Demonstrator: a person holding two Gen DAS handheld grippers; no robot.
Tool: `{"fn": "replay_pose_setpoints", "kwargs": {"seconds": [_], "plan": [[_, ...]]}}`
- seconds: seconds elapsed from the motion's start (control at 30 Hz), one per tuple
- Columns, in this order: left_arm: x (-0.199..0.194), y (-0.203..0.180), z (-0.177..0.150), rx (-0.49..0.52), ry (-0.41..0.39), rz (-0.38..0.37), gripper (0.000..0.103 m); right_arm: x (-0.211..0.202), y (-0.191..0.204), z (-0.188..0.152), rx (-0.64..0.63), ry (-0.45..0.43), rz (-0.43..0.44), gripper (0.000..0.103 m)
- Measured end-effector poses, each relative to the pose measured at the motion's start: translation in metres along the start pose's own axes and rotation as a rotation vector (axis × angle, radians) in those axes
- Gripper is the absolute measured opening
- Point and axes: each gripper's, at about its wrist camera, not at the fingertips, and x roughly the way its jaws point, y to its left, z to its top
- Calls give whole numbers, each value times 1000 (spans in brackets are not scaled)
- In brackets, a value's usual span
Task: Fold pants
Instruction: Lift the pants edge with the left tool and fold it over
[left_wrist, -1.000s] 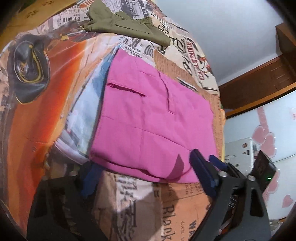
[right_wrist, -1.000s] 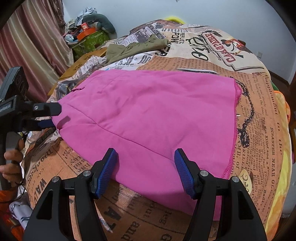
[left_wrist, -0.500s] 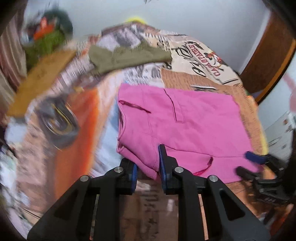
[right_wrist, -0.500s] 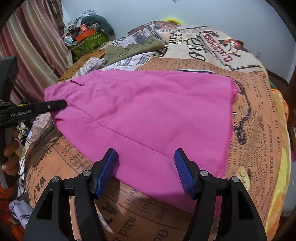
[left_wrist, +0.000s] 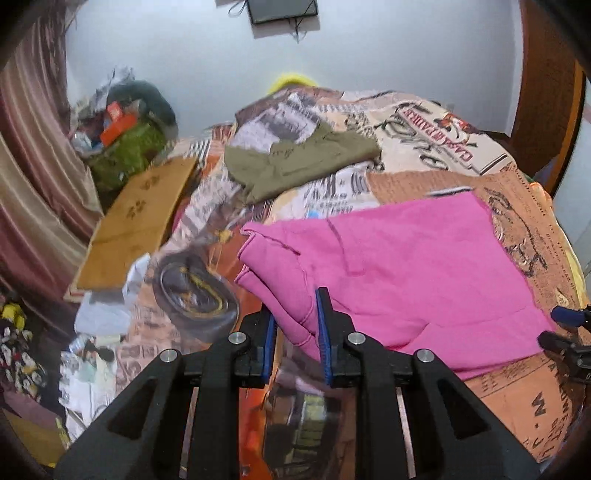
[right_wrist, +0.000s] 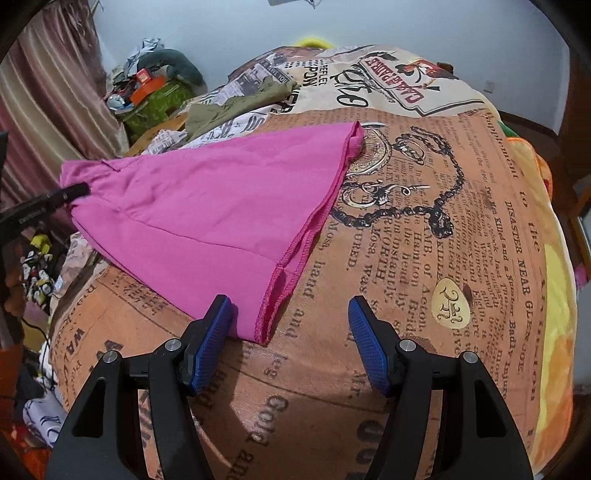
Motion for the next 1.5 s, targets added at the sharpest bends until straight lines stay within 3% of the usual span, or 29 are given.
{"fn": "replay_pose_setpoints", "kwargs": {"seconds": [0.23, 0.53, 1.03, 1.4, 1.5], "plan": [[-29, -34, 28, 56, -115, -100, 16, 0, -1, 0, 5, -1, 0, 62], [-43, -90, 51, 148, -135, -259, 15, 0, -1, 0, 10, -1, -1, 62], [-18, -143, 46, 163, 26, -525, 13, 1, -2, 1, 13, -2, 13, 62], [7, -179, 18, 258, 175, -531, 13, 1, -3, 2, 17, -1, 11, 62], [2, -178, 19, 266, 172, -515, 15, 0, -4, 2, 24, -3, 10, 62]]}}
